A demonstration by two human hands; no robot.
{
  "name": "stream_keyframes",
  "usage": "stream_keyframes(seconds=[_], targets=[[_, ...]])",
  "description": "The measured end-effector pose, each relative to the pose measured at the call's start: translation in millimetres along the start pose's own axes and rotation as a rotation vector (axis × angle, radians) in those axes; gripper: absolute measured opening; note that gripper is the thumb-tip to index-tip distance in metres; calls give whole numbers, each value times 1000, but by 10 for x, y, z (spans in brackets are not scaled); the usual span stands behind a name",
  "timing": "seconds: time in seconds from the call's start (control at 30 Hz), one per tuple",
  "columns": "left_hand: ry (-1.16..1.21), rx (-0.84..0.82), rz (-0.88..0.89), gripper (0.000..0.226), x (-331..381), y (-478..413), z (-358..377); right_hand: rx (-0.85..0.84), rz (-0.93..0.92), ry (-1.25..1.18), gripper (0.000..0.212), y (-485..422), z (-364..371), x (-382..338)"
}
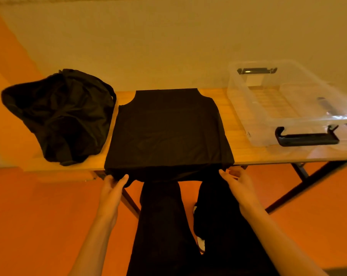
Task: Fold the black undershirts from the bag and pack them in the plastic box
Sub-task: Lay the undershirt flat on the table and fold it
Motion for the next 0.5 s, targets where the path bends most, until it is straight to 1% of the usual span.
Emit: stream_keyframes(seconds=[0.07,0.1,0.2,0.27,0.33,0.4,0.47,0.5], targets=[[-21,3,-21,32,-18,25,-18,-49,-23,-33,18,35,-8,-15],[-14,22,-27,32,-13,43,-39,-63,-38,-45,15,62,-18,-27],[-23,27,-9,38,25,113,-112,-35,-62,-56,31,80,-55,-19],[-41,11,2,36,12,156,-196,22,-88,-52,39,68,-76,7],[-60,23,-1,25,-7,188,-291,101,-113,-50,36,93,-110,9],[-64,51,4,13,-23,212,-376,163,-142,-47,28,129,-158,13],[-47,65,13,9,-23,240,-420,155,-152,-55,25,172,-194,-5],[-38,63,13,10,-27,254,-434,112,-127,-72,28,188,-207,-16]])
Point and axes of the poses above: each hand's wrist, its own y-axis away from the middle knuckle, its own z-axis out of the palm, x = y × z, the point moved 1 cm from there along -y, towards the middle knuckle, and after that the axes turned 8 degrees about x, right-handed, at the moved point
